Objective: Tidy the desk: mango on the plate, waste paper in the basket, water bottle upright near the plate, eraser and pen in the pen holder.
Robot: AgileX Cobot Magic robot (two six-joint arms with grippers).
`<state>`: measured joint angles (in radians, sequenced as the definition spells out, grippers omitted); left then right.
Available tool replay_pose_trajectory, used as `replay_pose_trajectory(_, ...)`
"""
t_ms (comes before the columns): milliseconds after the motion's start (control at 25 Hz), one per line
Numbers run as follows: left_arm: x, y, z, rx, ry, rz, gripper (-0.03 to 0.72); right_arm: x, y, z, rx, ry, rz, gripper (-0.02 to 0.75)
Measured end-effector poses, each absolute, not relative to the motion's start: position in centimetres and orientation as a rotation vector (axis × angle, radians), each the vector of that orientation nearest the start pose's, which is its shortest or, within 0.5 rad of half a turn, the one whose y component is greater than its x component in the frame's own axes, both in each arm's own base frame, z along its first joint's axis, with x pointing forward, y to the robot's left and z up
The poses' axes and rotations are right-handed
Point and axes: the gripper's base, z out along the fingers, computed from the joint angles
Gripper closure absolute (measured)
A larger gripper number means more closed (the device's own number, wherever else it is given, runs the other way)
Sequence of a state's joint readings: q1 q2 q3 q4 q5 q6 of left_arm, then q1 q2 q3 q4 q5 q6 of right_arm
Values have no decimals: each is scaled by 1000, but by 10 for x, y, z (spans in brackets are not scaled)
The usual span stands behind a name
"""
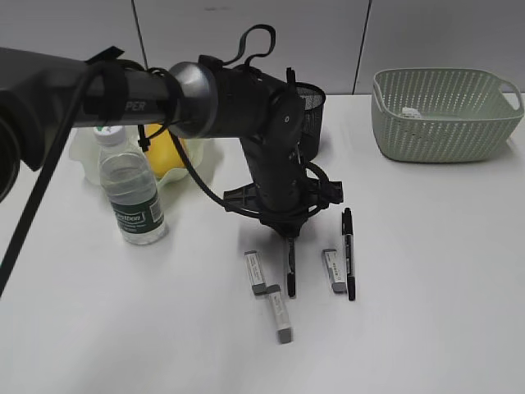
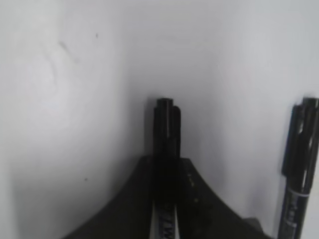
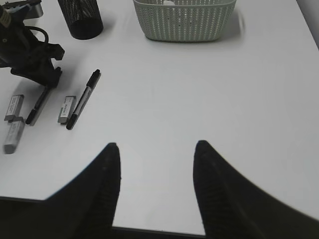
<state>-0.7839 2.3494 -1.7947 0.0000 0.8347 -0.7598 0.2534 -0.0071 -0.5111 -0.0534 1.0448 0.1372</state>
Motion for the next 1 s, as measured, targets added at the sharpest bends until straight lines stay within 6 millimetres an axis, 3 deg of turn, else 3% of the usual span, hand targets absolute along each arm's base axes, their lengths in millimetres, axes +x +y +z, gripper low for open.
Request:
replay_pose_trajectory(360,354,-346,126,117,2794,-300,602,-5,-6,282,-114,2011,187,354)
replay_pose_trajectory(440,360,-345,145,193,2684,-289,602,-5,-6,282,-114,2011,187,354)
replay_pose_trajectory(640,372,-349,233,375,2223,-440,602,-6,-6,282,-115,2011,188,354)
replay_pose_trajectory(760,378,-351,274,479,1926,-555,602,-6,-6,282,-115,2011,188,354)
replay_pose_trajectory(880,393,-341,290,569,1720,-589,602,-6,-6,282,-115,2011,188,354)
replay_pose_trajectory(1000,417,-325,276,589,1666,-582,602,-6,-6,282,-115,2011,188,354)
